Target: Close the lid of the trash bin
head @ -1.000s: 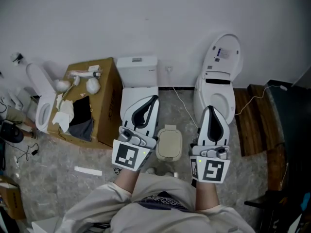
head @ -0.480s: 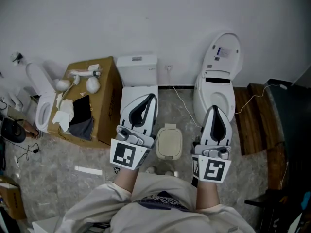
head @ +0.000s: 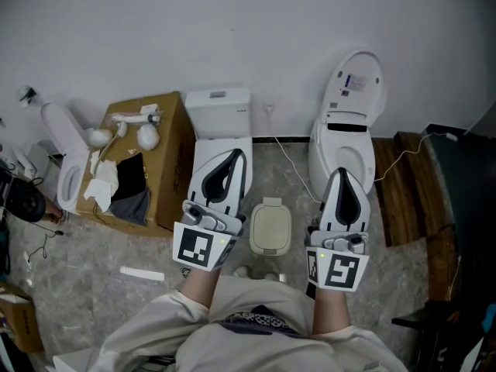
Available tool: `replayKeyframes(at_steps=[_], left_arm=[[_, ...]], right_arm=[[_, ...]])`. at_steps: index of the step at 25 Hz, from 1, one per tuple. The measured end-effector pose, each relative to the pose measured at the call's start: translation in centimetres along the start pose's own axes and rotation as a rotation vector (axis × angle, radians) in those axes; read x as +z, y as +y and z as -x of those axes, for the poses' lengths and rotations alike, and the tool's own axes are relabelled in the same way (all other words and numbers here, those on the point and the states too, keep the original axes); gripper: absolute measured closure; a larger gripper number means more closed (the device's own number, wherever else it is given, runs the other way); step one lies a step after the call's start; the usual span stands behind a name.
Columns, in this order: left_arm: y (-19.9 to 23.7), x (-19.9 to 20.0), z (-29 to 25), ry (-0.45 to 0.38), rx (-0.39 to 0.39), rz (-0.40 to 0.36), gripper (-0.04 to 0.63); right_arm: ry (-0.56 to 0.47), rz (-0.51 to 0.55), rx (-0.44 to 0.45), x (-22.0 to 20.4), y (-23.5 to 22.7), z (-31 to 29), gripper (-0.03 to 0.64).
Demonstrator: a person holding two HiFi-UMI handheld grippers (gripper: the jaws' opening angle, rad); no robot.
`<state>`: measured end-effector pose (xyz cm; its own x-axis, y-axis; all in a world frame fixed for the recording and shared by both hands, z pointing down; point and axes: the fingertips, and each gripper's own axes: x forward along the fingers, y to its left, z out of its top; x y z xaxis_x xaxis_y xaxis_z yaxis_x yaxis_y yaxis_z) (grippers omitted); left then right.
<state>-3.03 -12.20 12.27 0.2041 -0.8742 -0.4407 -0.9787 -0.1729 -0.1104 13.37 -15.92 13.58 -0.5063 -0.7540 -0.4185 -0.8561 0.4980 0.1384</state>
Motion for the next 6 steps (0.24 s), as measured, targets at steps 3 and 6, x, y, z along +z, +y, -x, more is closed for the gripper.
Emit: replayKeyframes(at_steps=[3, 6], left_arm=[[0.27, 0.14, 0.03, -0.002, 0.004, -0.004, 0.598], [0.59, 0.23, 0.07, -0.005, 0.010, -0.010, 0.598]], right_arm=[[0.001, 0.013, 0.004, 0.09, 0.13, -0.12, 0.612], [0.001, 0.022, 0.009, 0.10, 0.24, -0.30, 0.612]])
